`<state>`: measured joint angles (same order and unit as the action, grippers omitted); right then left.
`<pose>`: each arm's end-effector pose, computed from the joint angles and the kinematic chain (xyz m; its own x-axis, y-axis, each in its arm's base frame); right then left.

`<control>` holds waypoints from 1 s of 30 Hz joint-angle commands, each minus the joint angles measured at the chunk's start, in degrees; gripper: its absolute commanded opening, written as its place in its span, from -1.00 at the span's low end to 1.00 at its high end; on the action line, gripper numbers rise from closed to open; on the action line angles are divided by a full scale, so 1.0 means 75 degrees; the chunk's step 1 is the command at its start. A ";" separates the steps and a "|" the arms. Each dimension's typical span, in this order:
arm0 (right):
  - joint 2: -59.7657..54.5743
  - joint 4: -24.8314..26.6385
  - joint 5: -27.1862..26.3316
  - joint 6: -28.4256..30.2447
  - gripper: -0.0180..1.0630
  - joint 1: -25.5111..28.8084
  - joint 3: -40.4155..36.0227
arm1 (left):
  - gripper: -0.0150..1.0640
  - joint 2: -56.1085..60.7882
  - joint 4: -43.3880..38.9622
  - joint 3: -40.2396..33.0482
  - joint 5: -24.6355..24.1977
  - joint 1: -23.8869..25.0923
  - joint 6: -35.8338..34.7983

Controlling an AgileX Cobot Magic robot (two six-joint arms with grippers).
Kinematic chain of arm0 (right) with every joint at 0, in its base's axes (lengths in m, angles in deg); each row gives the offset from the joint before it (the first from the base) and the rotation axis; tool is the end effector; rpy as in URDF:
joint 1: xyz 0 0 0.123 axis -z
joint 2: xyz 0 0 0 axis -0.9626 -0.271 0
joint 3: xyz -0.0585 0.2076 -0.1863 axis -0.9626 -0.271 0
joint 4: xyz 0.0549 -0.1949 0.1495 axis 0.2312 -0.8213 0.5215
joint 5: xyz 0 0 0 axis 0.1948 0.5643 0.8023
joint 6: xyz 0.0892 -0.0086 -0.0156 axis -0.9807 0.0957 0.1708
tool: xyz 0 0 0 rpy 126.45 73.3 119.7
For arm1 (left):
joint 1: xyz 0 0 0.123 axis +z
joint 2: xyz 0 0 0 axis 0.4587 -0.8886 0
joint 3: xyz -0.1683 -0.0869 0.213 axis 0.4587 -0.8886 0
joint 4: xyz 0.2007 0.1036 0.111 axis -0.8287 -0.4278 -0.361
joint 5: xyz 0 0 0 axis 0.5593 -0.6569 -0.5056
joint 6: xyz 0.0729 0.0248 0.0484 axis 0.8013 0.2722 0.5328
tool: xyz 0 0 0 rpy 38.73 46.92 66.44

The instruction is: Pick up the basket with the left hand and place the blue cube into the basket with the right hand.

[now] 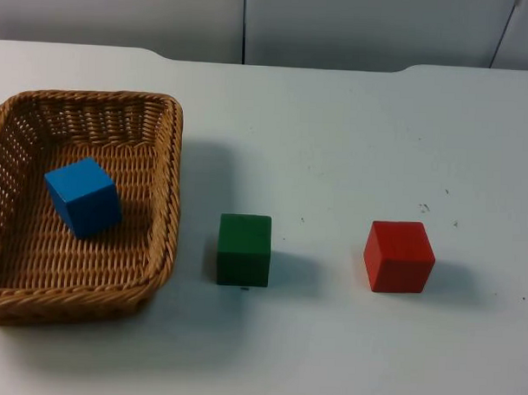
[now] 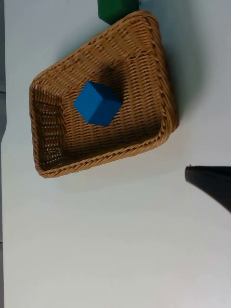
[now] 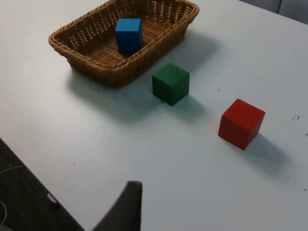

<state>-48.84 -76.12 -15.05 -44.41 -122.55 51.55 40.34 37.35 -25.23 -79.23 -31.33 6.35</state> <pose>0.0015 -0.0111 0.2788 -0.3224 -0.3439 -0.8819 -0.6847 0.7280 -0.0336 -0.0146 -0.0056 0.2841 -0.4951 0.0024 -0.8689 0.1164 0.9912 -0.0636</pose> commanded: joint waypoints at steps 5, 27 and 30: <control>0.0030 0.0012 -0.0079 0.0131 0.98 -0.0021 -0.0045 | 0.98 0.0029 0.0034 -0.0026 0.0071 -0.0025 -0.0060; 0.0030 0.0012 -0.0092 0.0131 0.98 0.0591 -0.0045 | 0.98 0.0029 -0.0224 -0.0026 0.0088 -0.0025 0.0000; 0.0030 0.0012 -0.0092 0.0131 0.98 0.1684 -0.0045 | 0.98 0.0029 -0.0253 -0.0026 0.0088 -0.0025 0.0000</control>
<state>-48.84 -76.00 -15.05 -43.83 -113.94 51.55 40.34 35.82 -25.23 -79.23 -31.33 6.35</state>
